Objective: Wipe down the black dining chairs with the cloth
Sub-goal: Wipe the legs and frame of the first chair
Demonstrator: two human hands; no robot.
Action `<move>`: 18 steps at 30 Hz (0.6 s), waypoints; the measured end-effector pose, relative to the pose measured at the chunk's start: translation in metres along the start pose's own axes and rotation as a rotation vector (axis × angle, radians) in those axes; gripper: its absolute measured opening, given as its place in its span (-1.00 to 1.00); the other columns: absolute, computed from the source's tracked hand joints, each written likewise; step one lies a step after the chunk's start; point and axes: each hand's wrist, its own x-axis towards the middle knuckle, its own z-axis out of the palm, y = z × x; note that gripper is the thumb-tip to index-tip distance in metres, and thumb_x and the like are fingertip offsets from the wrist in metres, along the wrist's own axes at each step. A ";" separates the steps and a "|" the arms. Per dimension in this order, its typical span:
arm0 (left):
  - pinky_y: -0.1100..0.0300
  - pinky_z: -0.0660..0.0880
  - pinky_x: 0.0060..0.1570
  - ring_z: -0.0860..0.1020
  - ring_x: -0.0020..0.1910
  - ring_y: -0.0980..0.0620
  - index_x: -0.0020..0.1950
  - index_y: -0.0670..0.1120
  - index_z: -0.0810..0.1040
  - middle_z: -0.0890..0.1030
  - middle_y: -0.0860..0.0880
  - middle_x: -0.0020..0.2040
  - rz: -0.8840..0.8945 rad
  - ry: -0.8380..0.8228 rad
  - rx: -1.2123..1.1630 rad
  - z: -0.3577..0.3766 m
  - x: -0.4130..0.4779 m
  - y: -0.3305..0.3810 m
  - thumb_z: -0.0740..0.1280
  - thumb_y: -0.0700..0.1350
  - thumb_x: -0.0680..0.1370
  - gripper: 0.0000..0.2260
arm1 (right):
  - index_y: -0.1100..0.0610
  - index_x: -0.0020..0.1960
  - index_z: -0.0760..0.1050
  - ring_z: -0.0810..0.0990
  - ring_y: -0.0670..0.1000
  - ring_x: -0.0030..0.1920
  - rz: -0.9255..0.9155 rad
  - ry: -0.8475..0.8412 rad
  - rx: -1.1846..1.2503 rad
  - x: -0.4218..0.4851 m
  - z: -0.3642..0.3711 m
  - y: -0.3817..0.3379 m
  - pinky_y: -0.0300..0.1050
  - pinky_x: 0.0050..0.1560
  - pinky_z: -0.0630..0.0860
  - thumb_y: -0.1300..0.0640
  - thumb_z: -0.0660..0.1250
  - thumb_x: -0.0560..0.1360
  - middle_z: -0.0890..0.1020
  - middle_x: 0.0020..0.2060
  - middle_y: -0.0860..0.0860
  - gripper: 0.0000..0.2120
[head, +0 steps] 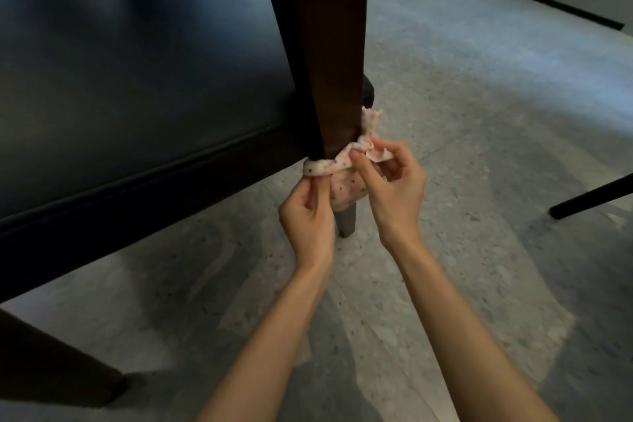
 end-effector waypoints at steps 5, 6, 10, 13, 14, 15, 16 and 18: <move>0.42 0.49 -0.10 0.62 -0.06 0.29 0.08 -0.05 0.60 0.63 0.22 -0.10 0.084 -0.137 0.185 -0.006 0.008 -0.028 0.33 -0.27 0.55 -0.83 | 0.22 0.04 0.59 0.64 -0.12 -0.11 0.141 -0.158 -0.033 0.006 -0.018 0.049 -0.24 -0.06 0.54 0.25 0.35 0.54 0.68 -0.13 0.02 -0.90; 0.44 0.48 -0.14 0.61 -0.10 0.34 0.06 -0.03 0.59 0.62 0.24 -0.12 0.104 -0.159 0.233 -0.007 0.011 -0.034 0.34 -0.27 0.55 -0.82 | 0.23 0.09 0.59 0.64 -0.11 -0.08 0.160 -0.213 -0.041 0.009 -0.021 0.058 -0.23 -0.04 0.54 0.24 0.31 0.56 0.68 -0.10 0.04 -0.85; 0.49 0.43 -0.20 0.58 -0.14 0.35 0.09 -0.09 0.60 0.60 0.19 -0.14 0.114 -0.229 0.412 -0.009 0.017 -0.066 0.32 -0.24 0.56 -0.85 | 0.17 0.27 0.52 0.60 -0.28 0.01 0.264 -0.410 -0.116 0.016 -0.035 0.095 -0.35 0.01 0.48 0.19 0.18 0.63 0.64 0.04 -0.07 -0.73; 0.48 0.42 -0.21 0.56 -0.16 0.29 0.07 -0.09 0.58 0.60 0.13 -0.15 0.045 -0.280 0.502 -0.010 0.019 -0.098 0.29 -0.27 0.57 -0.85 | 0.06 0.37 0.41 0.52 -0.40 0.08 0.370 -0.506 -0.147 0.012 -0.047 0.128 -0.42 0.08 0.43 0.17 0.11 0.66 0.55 0.19 -0.10 -0.69; 0.42 0.43 -0.22 0.56 -0.16 0.24 0.08 -0.14 0.58 0.61 0.06 -0.13 0.013 -0.303 0.540 -0.010 0.022 -0.109 0.29 -0.28 0.57 -0.86 | 0.01 0.39 0.36 0.49 -0.43 0.10 0.413 -0.519 -0.152 0.010 -0.050 0.139 -0.46 0.09 0.41 0.16 0.09 0.67 0.51 0.24 -0.13 -0.69; 0.33 0.44 -0.20 0.58 -0.14 0.14 0.10 -0.19 0.58 0.62 -0.02 -0.11 -0.021 -0.337 0.594 -0.011 0.025 -0.121 0.29 -0.27 0.57 -0.86 | -0.02 0.40 0.33 0.47 -0.44 0.12 0.450 -0.529 -0.168 0.008 -0.053 0.152 -0.48 0.11 0.39 0.15 0.07 0.68 0.48 0.27 -0.15 -0.68; 0.23 0.44 -0.16 0.59 -0.09 0.07 0.12 -0.22 0.58 0.63 -0.08 -0.08 -0.064 -0.377 0.647 -0.012 0.030 -0.135 0.29 -0.26 0.58 -0.85 | -0.03 0.43 0.31 0.45 -0.42 0.17 0.490 -0.547 -0.182 0.005 -0.054 0.163 -0.47 0.16 0.38 0.12 0.05 0.68 0.44 0.31 -0.16 -0.67; 0.13 0.47 -0.08 0.59 0.00 -0.01 0.13 -0.23 0.57 0.63 -0.14 -0.02 -0.172 -0.443 0.709 -0.012 0.036 -0.158 0.29 -0.24 0.58 -0.84 | -0.03 0.47 0.28 0.41 -0.30 0.29 0.565 -0.578 -0.210 -0.001 -0.055 0.179 -0.39 0.30 0.33 0.05 0.00 0.69 0.42 0.35 -0.17 -0.64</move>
